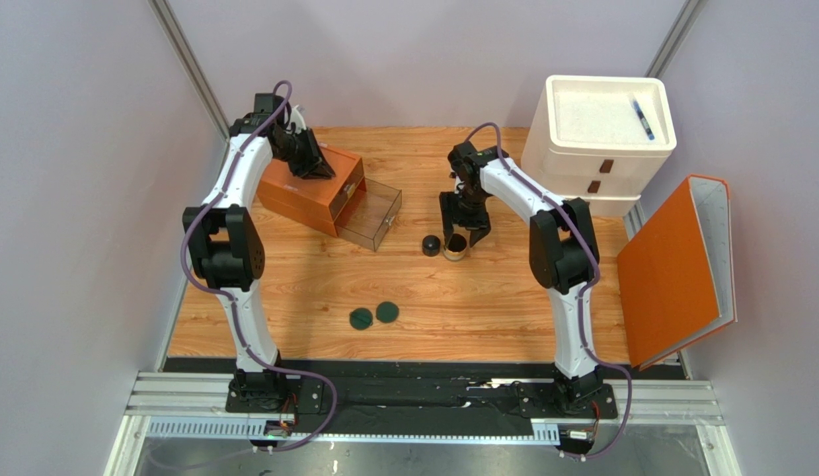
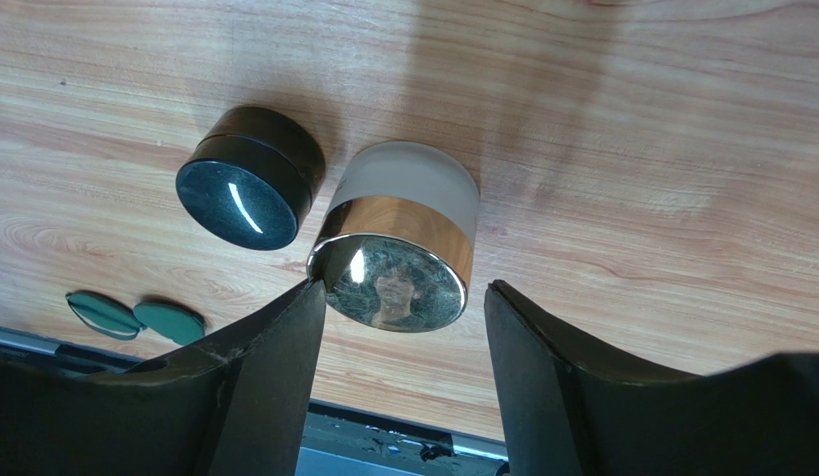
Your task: Organize the makeup
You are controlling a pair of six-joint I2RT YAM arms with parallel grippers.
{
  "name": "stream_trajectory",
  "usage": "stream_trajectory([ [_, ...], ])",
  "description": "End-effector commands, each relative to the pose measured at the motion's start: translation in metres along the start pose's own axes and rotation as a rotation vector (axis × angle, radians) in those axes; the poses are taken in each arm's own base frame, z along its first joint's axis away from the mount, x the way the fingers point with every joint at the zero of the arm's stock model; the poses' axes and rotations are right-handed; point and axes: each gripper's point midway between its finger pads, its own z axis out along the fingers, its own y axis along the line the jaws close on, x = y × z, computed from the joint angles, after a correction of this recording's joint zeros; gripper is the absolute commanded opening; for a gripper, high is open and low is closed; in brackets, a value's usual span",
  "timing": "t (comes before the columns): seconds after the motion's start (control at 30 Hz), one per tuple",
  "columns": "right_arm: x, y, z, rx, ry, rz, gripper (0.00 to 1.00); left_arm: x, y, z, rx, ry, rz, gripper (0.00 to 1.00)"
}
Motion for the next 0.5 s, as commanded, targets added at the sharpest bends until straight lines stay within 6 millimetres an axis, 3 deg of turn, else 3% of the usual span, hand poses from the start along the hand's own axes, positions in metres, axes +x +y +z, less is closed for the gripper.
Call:
stream_trajectory([
  [0.0, -0.004, 0.0, 0.006, -0.007, -0.008, -0.026, 0.64, 0.014, 0.013, -0.007, -0.062, 0.03, 0.007, 0.24],
  [0.17, 0.0, 0.004, 0.013, -0.026, 0.017, -0.027, 0.64, 0.015, 0.014, -0.005, -0.06, 0.038, 0.001, 0.24],
  [0.47, 0.004, -0.011, 0.041, 0.04, 0.084, -0.013, 0.62, 0.015, 0.014, -0.003, -0.059, 0.04, -0.005, 0.24],
])
